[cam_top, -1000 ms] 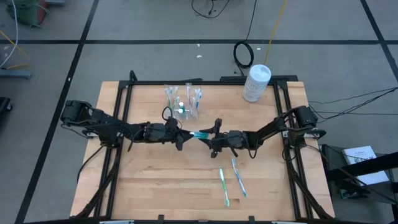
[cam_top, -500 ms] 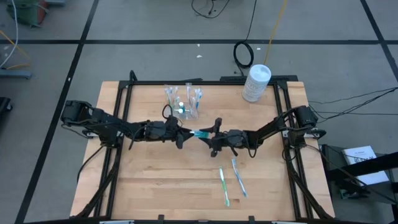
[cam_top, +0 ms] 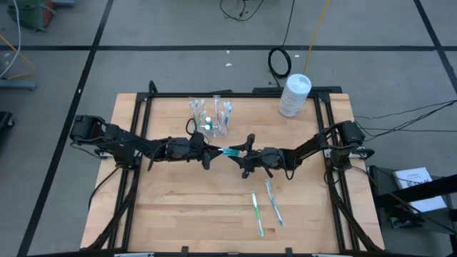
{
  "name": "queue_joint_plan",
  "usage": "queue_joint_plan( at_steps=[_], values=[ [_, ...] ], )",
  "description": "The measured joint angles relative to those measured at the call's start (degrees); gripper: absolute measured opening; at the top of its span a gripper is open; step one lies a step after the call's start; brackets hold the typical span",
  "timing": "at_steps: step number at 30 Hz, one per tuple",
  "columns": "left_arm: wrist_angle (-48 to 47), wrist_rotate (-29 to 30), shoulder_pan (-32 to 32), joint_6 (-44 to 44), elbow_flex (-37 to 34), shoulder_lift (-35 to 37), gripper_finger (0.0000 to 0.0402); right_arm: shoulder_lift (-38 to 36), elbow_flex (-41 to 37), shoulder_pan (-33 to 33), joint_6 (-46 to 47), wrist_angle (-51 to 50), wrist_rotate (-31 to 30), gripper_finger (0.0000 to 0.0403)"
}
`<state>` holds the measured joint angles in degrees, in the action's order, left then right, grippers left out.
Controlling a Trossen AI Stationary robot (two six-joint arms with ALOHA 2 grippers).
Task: Pick & Place toothbrushing station
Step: Put the blue mouthwash into the transparent organizer
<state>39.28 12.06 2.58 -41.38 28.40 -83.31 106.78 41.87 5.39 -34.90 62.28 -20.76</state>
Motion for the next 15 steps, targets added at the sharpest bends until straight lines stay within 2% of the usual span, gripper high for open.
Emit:
queue_joint_plan(
  at_steps=[4,7,10,15],
  values=[
    [0.05,0.17,-0.03,0.42,0.0,0.0,0.0089,0.0,0.0,-0.15,0.55,-0.02,0.01,0.0167],
    [-0.19,0.12,0.01,0.41,0.0,0.0,0.0087,0.0,0.0,-0.14,0.01,-0.07,0.05,0.0178],
    [-0.38,-0.2,0.01,0.01,0.0,-0.02,0.01,0.0,0.09,-0.15,-0.01,0.12,0.23,0.0191],
    [-0.58,-4.27,0.05,0.05,0.0,-0.07,0.0136,0.0,0.09,-0.15,0.89,0.33,0.11,0.0192]
  ],
)
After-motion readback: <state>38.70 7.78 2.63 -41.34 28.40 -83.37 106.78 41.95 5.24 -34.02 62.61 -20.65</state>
